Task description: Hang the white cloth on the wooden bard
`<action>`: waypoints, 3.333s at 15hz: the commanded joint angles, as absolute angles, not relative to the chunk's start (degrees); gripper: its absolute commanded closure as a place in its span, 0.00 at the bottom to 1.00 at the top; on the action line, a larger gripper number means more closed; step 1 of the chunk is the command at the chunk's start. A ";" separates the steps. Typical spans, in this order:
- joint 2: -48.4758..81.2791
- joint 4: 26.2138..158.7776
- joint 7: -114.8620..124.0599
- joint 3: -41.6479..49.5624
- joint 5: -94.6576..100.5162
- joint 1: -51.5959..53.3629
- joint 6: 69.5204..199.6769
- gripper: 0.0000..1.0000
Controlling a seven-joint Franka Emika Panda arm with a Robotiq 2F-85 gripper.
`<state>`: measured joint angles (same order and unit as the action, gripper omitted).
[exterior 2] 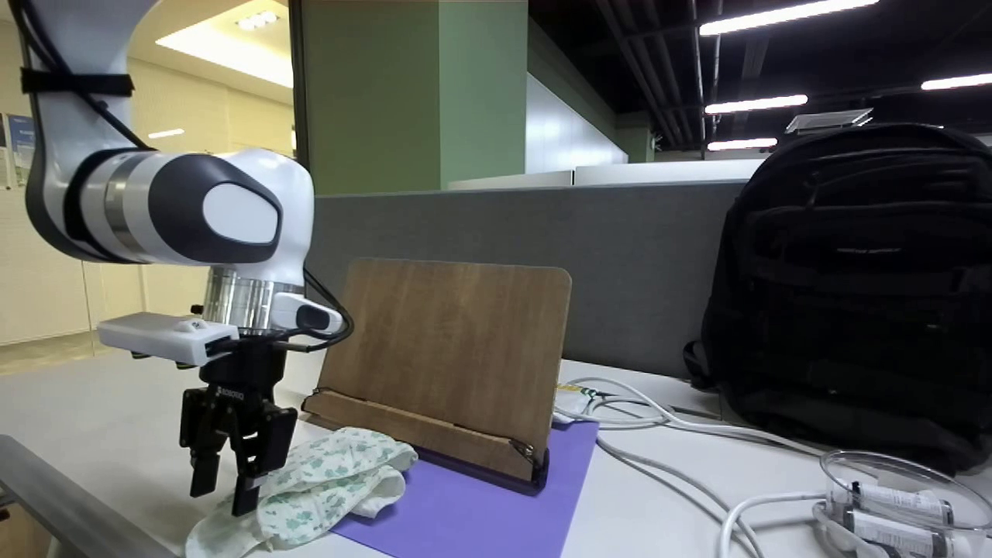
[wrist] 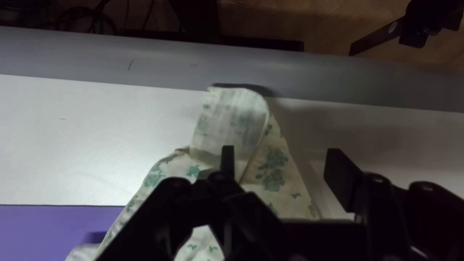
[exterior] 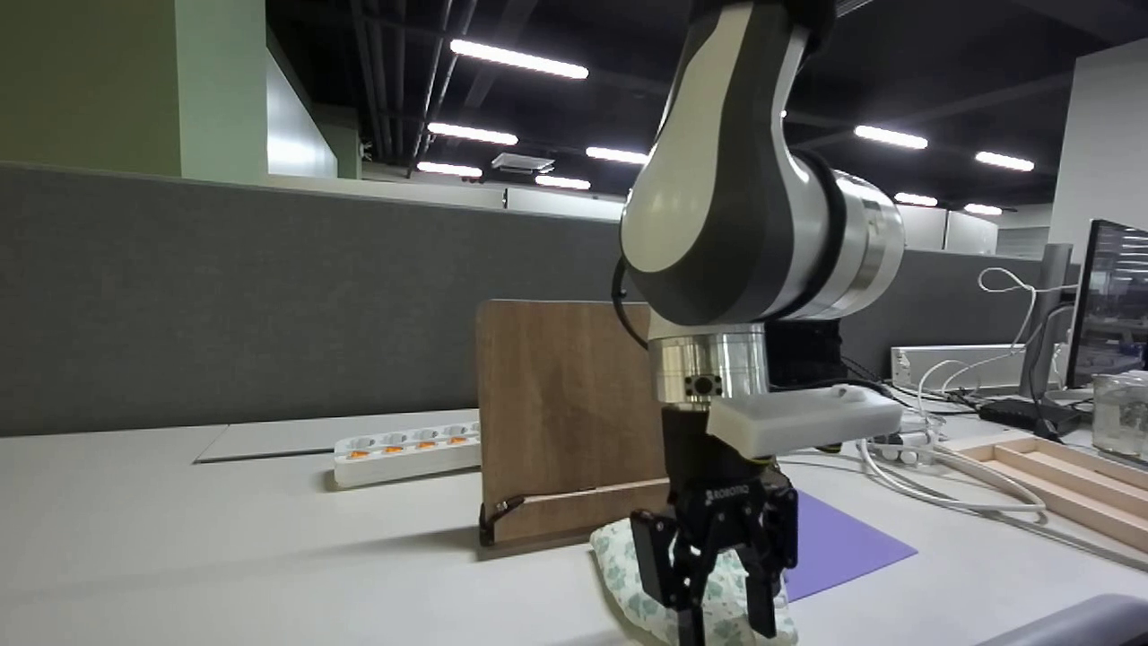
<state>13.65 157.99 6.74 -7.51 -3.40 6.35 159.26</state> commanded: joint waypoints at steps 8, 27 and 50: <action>11.74 158.13 8.53 -7.16 -4.61 7.22 162.27 1.00; -16.19 155.29 14.38 -9.62 6.98 7.76 154.93 0.98; -19.25 133.72 62.56 -31.76 40.50 -25.29 144.86 1.00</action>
<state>-24.20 140.46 52.15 -29.85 34.56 -24.08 149.80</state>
